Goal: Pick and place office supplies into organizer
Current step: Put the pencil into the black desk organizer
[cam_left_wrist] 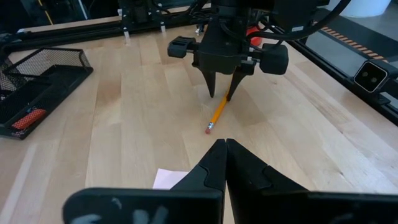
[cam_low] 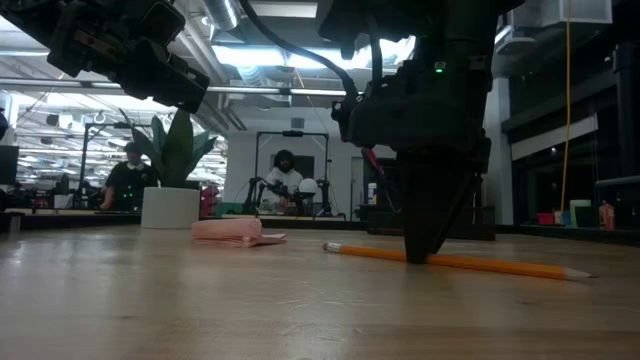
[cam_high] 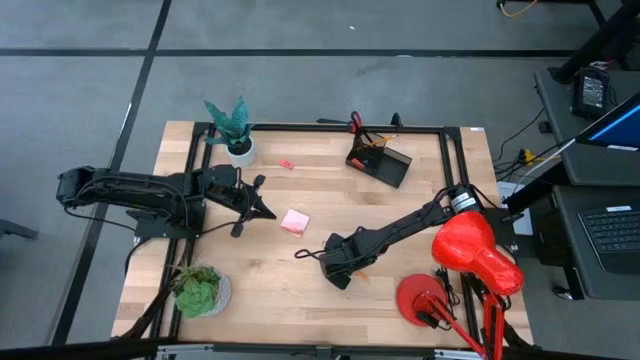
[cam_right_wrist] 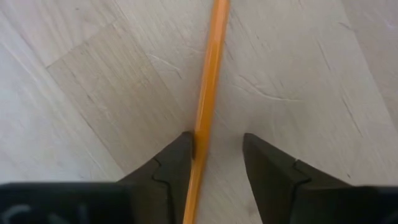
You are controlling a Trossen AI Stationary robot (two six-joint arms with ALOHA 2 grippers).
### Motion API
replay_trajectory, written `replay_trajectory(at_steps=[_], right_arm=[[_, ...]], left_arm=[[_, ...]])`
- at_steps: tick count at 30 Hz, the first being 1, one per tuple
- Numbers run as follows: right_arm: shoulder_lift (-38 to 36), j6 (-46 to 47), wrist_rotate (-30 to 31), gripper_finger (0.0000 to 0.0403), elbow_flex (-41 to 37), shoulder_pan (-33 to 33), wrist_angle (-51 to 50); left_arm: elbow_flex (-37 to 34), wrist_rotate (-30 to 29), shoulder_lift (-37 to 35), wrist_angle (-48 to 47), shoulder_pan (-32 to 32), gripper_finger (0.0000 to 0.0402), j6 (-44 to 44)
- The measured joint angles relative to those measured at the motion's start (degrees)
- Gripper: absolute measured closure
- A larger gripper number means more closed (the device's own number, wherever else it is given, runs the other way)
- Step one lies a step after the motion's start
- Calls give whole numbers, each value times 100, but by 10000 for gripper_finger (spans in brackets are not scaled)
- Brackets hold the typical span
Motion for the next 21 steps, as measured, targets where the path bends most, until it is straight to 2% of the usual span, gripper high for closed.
replay_trajectory(at_steps=[11, 21], right_arm=[[-2, 5, -99, 318, -11, -9, 298], [-20, 148, -97, 309, -191, -7, 603]], left_arm=[[0, -2, 0, 0, 0, 400, -2], [0, 0, 0, -2, 0, 399, -17]])
